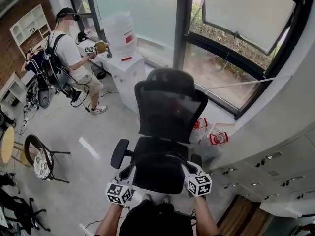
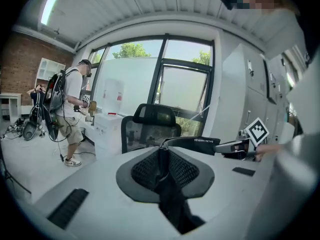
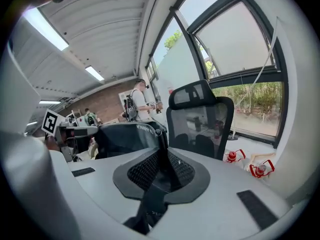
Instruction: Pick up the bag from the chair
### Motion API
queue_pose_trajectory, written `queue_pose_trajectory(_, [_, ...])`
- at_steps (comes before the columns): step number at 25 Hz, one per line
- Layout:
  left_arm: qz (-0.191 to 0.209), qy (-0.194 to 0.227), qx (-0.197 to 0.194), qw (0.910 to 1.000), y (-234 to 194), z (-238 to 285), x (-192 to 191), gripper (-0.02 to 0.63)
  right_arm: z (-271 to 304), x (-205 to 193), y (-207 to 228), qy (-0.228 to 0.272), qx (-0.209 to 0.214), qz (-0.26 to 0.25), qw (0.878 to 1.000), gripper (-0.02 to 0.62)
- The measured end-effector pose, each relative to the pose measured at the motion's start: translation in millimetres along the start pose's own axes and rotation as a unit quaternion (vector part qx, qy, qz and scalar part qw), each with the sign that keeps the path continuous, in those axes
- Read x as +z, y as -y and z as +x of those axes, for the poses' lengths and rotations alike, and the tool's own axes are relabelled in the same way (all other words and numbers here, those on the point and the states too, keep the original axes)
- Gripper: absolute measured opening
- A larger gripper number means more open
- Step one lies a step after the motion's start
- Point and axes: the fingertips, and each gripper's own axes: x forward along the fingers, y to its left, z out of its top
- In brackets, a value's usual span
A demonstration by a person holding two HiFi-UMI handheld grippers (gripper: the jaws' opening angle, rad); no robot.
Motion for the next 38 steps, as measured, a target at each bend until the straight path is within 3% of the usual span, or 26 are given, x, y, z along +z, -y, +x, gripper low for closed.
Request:
queue_pose_trajectory(6, [-0.018,0.012,-0.039,0.999,26.3,-34.6,1.3,0.048,-47.6,-1.7,-20.4,0.015,-0.023,-0.001,1.0,0.034])
queue_pose_trajectory(21, [0.026,0.016,-0.152,0.9879,28.0,-85.0,-0.7,0.046,-112.0,-29.4,-84.4,0.019,-0.076,0.015,0.997,0.032])
queue_pose_trajectory(38, [0.011,0.0,-0.156,0.9878,27.1,-85.8,-12.3,0.046,-113.2,-46.3,-91.9,0.017,-0.078,0.019,0.997,0.031])
